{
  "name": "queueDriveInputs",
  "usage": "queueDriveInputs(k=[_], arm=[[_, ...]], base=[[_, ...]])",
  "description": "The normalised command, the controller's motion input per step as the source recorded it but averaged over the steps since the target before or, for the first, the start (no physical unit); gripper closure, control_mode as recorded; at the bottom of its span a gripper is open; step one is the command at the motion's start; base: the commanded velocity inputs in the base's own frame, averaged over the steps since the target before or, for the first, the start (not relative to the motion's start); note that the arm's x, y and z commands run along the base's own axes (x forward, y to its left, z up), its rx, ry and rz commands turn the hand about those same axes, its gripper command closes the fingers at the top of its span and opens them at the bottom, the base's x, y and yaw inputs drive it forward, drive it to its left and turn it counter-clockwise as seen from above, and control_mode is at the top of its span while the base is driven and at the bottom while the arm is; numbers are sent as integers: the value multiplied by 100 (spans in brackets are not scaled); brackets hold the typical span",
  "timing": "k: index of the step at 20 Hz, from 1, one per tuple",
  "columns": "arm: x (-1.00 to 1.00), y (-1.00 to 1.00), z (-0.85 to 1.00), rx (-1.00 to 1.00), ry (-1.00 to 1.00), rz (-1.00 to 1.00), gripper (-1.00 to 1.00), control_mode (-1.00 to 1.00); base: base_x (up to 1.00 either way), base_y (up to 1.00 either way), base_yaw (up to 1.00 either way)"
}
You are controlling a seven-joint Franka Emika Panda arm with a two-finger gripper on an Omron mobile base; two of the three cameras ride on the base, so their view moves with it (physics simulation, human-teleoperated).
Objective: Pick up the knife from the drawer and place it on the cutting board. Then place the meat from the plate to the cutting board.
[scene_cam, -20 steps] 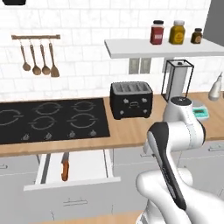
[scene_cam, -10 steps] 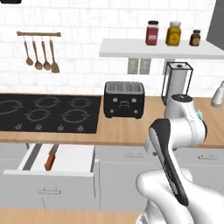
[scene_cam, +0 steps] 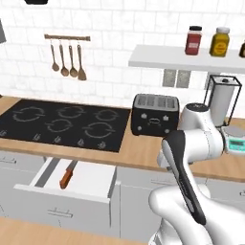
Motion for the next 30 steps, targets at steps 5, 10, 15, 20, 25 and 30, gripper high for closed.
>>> queueDriveInputs(k=[5,10,15,20,25,30], arm=[[0,0,0,0,0,0,-100,100],[0,0,0,0,0,0,-100,100],[0,0,0,0,0,0,-100,100],[0,5,-1,0,0,2,-100,-100],[41,79,-13,-1,0,-19,-100,-100],[68,100,-28,-2,1,-29,-100,-100]], base=[[3,36,31],[38,10,30],[22,5,26],[0,0,0],[0,0,0],[0,0,0]])
